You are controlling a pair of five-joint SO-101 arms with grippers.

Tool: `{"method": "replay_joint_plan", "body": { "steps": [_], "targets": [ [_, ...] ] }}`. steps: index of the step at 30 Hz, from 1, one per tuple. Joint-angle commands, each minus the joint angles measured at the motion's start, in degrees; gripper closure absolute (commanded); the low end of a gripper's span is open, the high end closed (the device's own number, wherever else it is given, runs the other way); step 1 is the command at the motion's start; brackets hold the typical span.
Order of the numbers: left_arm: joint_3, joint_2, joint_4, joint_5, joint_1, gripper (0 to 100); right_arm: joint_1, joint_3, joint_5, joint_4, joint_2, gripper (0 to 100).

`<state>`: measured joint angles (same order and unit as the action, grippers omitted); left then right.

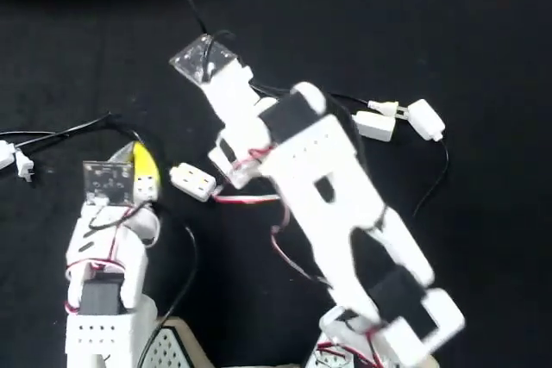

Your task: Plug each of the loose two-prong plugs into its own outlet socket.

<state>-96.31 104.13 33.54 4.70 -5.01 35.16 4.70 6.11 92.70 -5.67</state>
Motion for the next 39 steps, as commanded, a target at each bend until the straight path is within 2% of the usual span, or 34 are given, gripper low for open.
{"method": "replay_joint_plan", "body": {
  "steps": [1,7,10,14,18,23,31,36,39],
  "targets": [
    [-1.01,0.35,7.38,-0.26,-5.67,97,-0.88,6.11,-7.65,-0.7,8.31,98.6],
    [-1.01,0.35,9.67,-0.35,-12.7,97,-0.53,11.21,-14.95,-0.35,16.4,98.6],
    [-1.01,0.35,10.73,-0.35,-15.52,97,0.35,12.53,-22.51,0.7,17.71,98.6],
    [-1.01,0.35,10.73,-0.35,-15.52,97,1.58,13.93,-28.04,2.64,18.33,98.6],
    [-1.01,0.35,10.64,-0.35,-15.34,97,1.58,13.85,-37.71,0.35,18.33,98.6],
    [-1.01,0.35,10.64,-0.35,-15.34,97,1.58,13.05,-43.25,-0.18,19.21,98.6],
    [-1.01,0.35,10.64,-0.35,-15.6,97,2.9,13.49,-56.09,-5.71,28.09,98.6],
    [-1.01,0.35,10.55,-0.35,-15.87,97,9.32,14.9,-59.43,-6.51,31.08,98.6],
    [-1.01,0.35,10.46,-0.35,-16.84,97,10.2,17.01,-60.92,-6.51,30.99,98.6]
  ]
}}
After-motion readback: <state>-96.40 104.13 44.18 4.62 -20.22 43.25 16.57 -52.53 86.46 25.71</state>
